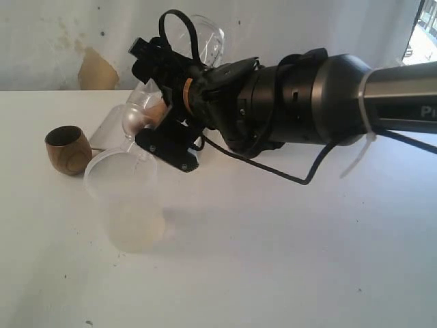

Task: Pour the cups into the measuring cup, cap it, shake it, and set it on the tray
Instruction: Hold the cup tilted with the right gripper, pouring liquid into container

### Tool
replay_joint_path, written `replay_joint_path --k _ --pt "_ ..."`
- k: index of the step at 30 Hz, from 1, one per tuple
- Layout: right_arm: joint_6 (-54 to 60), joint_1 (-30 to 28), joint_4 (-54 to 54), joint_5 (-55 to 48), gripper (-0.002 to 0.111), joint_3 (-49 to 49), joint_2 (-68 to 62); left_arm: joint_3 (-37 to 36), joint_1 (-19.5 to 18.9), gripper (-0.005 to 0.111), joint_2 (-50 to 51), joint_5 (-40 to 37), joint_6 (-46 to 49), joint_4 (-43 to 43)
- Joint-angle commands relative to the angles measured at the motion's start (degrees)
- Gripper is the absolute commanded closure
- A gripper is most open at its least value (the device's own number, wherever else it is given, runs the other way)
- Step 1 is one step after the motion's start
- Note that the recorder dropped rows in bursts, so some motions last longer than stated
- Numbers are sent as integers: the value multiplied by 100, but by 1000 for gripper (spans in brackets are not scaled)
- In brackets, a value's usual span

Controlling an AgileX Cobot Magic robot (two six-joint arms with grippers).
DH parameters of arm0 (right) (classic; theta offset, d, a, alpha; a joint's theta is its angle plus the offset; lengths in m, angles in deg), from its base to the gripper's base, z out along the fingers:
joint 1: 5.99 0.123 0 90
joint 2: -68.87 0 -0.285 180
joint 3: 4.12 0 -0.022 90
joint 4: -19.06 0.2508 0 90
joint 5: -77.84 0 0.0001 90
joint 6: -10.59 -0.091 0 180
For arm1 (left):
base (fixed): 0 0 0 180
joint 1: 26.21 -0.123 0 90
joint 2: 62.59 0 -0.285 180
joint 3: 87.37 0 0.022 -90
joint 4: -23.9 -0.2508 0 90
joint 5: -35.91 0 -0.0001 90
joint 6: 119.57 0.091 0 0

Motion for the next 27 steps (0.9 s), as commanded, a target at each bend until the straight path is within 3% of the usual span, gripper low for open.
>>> replay_joint_path --k 1,27 --pt "224 -5 -90 -41 108 -73 91 -26 8 107 -29 51 -29 -5" --pt "690 -5 -90 176 108 -63 91 -26 8 107 -29 51 -29 -5"
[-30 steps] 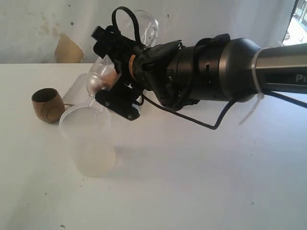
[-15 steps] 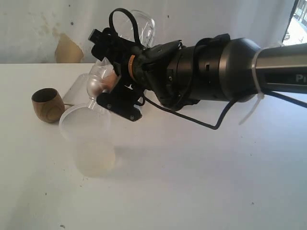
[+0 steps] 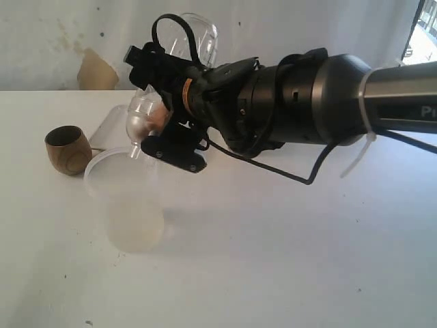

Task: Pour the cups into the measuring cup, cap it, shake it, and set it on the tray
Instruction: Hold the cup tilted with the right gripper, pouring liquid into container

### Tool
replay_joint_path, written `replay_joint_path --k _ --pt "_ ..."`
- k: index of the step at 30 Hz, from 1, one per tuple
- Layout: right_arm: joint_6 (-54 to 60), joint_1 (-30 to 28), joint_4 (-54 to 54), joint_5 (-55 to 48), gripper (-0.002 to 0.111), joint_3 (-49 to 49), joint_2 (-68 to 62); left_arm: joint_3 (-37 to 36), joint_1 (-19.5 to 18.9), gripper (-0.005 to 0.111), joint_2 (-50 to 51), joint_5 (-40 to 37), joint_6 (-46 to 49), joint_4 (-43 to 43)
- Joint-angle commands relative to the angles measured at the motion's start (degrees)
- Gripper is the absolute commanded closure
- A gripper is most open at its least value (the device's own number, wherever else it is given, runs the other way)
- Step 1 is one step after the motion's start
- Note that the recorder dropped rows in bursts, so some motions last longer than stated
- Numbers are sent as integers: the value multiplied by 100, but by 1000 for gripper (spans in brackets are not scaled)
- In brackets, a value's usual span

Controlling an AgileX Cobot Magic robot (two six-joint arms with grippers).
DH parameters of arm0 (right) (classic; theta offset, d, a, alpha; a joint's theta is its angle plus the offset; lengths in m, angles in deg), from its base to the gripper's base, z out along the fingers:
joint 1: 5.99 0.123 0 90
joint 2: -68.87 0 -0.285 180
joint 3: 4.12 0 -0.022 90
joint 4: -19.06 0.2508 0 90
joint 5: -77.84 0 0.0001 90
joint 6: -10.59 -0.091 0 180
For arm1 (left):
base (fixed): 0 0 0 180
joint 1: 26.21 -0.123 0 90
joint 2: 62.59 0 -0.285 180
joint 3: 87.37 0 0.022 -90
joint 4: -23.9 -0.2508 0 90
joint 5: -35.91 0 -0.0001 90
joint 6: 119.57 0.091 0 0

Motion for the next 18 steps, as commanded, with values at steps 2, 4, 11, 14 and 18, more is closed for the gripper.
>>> replay_joint_path --k 2,4,11,14,18 --pt "-30 -5 -79 145 108 -63 91 -26 8 107 -29 51 -29 -5" --pt "-30 -5 -79 186 108 -63 91 -26 8 107 -29 51 -29 -5" --pt "-775 -5 -79 298 108 -63 91 -26 8 107 -29 51 -29 -5" --pt "-1374 -5 -79 320 108 -63 91 -26 8 107 -29 51 -29 -5" --pt "-1629 -5 -79 320 108 -63 91 -26 8 107 -29 51 -29 -5"
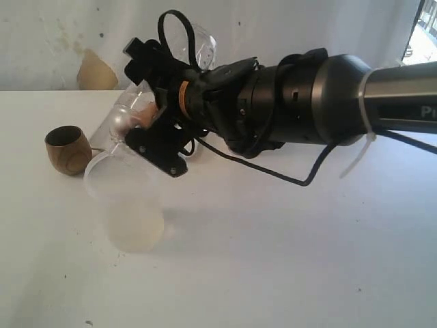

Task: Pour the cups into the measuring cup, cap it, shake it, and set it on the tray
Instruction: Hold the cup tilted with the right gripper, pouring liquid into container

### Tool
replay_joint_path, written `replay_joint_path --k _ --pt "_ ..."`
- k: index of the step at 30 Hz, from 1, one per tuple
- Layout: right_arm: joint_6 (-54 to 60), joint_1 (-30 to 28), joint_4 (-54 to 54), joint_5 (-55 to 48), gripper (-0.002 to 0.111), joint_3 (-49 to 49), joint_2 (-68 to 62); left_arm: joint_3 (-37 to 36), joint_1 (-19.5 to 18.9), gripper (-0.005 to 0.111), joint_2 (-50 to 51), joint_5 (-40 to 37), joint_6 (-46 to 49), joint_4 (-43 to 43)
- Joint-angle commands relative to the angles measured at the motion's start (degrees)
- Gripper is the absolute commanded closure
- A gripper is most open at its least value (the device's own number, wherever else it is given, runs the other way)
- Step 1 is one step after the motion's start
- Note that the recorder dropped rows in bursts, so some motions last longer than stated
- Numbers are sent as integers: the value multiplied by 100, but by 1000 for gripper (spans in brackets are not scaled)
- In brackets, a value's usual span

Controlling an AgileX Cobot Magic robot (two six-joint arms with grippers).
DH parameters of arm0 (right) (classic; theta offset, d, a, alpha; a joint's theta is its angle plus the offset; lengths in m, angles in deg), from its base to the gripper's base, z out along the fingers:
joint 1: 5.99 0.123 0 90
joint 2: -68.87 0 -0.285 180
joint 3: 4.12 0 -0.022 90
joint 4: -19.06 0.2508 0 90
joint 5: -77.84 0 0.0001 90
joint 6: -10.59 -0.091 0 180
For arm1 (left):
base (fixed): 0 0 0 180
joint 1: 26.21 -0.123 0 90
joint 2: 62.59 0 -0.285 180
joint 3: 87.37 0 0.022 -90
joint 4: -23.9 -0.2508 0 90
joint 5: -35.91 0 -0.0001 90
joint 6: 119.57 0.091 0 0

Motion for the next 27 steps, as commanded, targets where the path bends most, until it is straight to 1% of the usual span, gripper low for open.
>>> replay_joint_path --k 1,5,11,17,27 --pt "-322 -5 -79 -40 108 -63 91 -26 8 107 -29 51 -29 -5" --pt "-764 -5 -79 -75 108 -63 91 -26 8 107 -29 51 -29 -5" --pt "-764 -5 -79 -906 108 -73 -151 -26 8 107 -29 51 -29 -5" --pt "-810 -5 -79 -565 108 -73 -245 -26 8 107 -29 51 -29 -5" --pt "-738 -5 -79 -841 108 -73 -245 -26 8 107 -29 51 -29 -5"
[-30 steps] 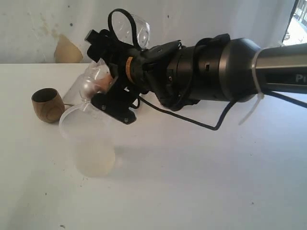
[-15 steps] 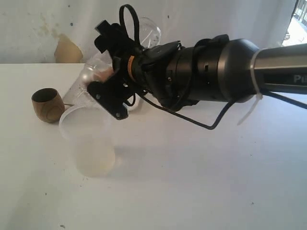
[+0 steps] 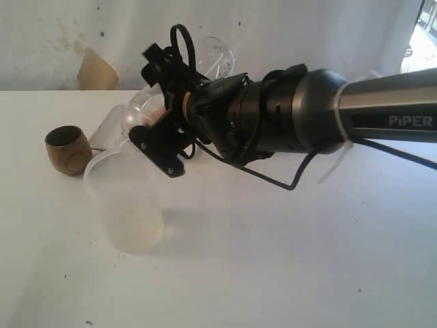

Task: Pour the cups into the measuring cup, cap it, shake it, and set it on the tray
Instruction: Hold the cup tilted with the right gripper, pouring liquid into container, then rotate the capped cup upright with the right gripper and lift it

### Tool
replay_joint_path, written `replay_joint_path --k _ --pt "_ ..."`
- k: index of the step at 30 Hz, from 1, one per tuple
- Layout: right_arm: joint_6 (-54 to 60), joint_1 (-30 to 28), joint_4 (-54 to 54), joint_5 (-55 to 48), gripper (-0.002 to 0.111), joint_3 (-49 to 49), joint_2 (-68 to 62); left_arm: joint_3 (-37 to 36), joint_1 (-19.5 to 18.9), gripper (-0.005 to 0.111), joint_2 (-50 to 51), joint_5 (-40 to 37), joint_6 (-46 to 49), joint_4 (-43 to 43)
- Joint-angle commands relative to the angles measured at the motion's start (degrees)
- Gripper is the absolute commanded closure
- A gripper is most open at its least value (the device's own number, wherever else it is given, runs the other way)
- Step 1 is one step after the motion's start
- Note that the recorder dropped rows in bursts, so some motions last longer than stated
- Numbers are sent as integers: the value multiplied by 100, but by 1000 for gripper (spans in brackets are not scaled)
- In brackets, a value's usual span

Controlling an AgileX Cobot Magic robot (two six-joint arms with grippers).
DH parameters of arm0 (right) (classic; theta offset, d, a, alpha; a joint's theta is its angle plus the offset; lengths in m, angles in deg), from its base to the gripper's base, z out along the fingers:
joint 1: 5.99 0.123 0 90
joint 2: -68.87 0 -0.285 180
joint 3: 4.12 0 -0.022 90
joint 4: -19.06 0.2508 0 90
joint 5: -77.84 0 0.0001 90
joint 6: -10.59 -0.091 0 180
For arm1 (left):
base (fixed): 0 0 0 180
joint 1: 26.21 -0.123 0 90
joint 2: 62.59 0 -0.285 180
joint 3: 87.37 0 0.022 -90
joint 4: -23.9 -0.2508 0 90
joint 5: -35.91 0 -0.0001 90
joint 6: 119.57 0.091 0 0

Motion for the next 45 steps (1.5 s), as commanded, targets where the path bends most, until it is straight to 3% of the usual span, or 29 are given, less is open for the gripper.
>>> replay_joint_path --k 1,7,27,36,40,43,45 --pt "120 -5 -69 -153 108 -60 54 -26 8 107 -29 51 -29 -5" --pt "797 20 -69 -199 108 -60 54 -26 8 107 -29 51 -29 -5" --pt "734 173 -69 -206 108 -60 54 -26 8 107 -29 51 -29 -5" --pt "-482 173 -69 -775 108 -60 54 -26 8 107 -29 51 -29 -5" --pt "-2551 136 -69 -568 108 -60 87 -26 8 107 -29 51 -29 -5" --pt "-4750 101 -69 -494 108 -60 87 -26 8 107 -29 51 -29 -5" --pt "-5334 101 -69 -494 108 -60 87 -26 8 107 -29 51 -29 -5"
